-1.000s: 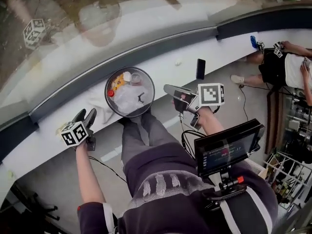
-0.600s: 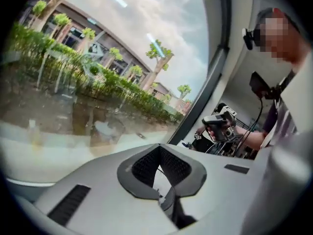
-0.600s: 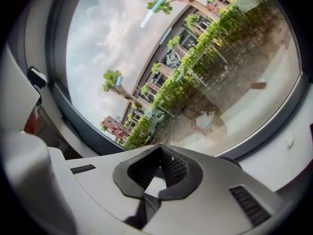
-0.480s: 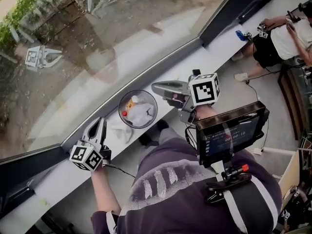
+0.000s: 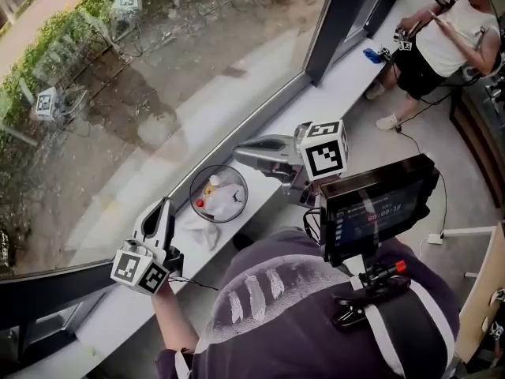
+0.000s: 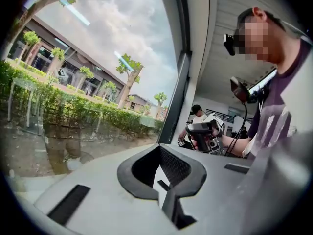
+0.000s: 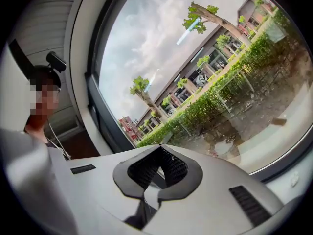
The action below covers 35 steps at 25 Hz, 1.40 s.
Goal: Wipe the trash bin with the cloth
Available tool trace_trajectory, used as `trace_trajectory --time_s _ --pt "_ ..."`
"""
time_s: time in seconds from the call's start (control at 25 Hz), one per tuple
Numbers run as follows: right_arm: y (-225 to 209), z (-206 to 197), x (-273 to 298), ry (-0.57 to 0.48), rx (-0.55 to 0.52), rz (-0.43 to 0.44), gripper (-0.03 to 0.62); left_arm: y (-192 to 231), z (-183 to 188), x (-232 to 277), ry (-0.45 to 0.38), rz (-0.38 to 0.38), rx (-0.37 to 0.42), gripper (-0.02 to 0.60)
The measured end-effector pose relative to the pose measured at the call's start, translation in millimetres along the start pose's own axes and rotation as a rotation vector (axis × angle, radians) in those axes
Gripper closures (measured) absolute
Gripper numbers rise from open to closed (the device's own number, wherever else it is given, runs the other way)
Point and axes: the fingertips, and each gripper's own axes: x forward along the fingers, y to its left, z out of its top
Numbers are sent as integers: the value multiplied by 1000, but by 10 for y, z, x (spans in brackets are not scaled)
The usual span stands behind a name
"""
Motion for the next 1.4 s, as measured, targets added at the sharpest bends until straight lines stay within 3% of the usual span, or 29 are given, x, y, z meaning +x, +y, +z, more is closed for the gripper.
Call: trace_trajectory --time_s 0.12,0.28,0.48,0.56,0.72,0.8,0.92,1.04,1.2,1.4 --pt "160 49 -211 4 -43 24 594 -458 90 196 18 -44 52 586" --pt "114 -38 -317 -9 -44 41 594 -677 -58 366 57 -69 105 586" --pt "-17 -200 -423 15 -34 16 594 -773 -259 354 50 -53 36 586" --pt "-111 -259 -665 24 -40 -22 594 -993 -369 447 53 -37 18 586" --pt "-150 -524 -1392 -1 -28 3 594 -1731 -397 567 60 63 150 586" --pt "-229 -564 -1655 -22 -10 12 594 -1983 -390 672 59 101 179 586" --pt "-239 -648 -1815 -30 11 31 594 -2258 -533 722 117 80 172 586" --pt "-200 -632 -1759 -38 -7 51 594 -2279 -598 725 173 65 235 586" --pt "100 -580 -1656 -39 -77 68 594 -2344 -542 697 149 56 232 586" --pt "638 -781 -1550 -29 -109 71 594 -2652 -489 355 154 41 366 586"
